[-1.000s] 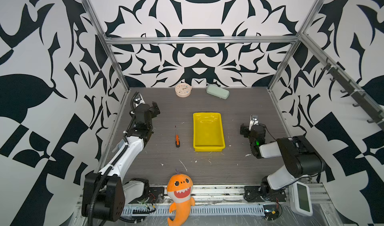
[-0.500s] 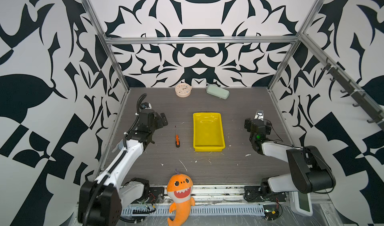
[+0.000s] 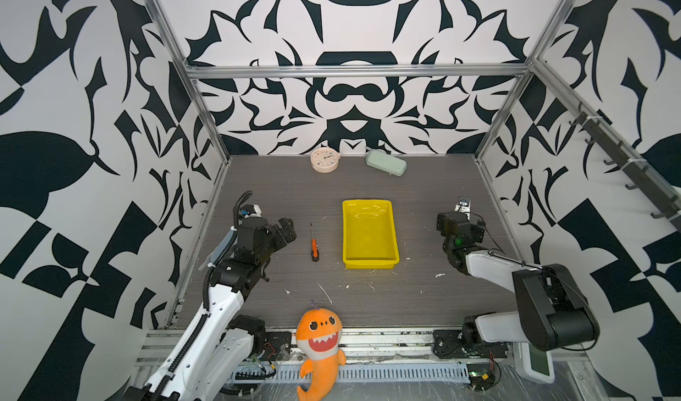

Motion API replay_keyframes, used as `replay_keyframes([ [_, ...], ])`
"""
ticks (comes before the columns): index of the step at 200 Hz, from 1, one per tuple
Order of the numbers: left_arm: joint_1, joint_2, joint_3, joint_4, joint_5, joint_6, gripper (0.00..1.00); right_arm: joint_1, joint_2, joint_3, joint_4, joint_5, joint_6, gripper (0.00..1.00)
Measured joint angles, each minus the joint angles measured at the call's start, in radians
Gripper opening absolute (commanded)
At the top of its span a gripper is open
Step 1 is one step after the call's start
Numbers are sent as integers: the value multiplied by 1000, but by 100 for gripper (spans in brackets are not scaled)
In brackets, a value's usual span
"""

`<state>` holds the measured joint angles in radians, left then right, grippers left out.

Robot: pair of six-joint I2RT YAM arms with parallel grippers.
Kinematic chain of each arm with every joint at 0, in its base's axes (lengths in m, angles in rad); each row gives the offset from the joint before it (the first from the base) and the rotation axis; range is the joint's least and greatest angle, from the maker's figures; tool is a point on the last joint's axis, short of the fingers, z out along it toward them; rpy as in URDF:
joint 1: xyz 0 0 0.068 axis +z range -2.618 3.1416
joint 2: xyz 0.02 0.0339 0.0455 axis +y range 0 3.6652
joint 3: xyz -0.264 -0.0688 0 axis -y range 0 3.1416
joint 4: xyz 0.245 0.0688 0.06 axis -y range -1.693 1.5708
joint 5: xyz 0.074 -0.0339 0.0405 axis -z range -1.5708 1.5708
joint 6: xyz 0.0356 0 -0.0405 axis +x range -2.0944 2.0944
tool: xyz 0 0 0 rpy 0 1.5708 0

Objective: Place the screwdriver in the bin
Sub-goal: 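Move the left gripper forward over the orange-handled screwdriver while the right arm shifts slightly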

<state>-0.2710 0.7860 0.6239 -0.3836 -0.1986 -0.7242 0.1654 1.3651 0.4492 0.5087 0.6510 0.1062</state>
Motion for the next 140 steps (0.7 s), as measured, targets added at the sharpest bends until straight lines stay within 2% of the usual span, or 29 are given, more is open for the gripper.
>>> replay_keyframes([
  [24, 21, -5, 13, -65, -25, -88, 99, 1, -20, 5, -48, 0, 34, 100],
  [48, 29, -11, -18, -66, 5, -176, 100, 8, -45, 82, -247, 21, 103, 100],
  [72, 29, -34, -86, -39, 65, -253, 90, 28, -120, 130, -359, 42, 156, 100],
  [91, 29, -57, -142, -5, 111, -298, 88, 37, -241, 119, -413, -20, 207, 100],
  [105, 29, -60, -159, 11, 135, -320, 87, 39, -351, 77, -423, -81, 296, 100],
  [115, 29, -58, -161, 16, 151, -328, 86, 40, -417, 29, -430, -98, 409, 100],
  [140, 16, -35, -162, 40, 170, -341, 86, 14, -462, -71, -490, -109, 624, 100],
])
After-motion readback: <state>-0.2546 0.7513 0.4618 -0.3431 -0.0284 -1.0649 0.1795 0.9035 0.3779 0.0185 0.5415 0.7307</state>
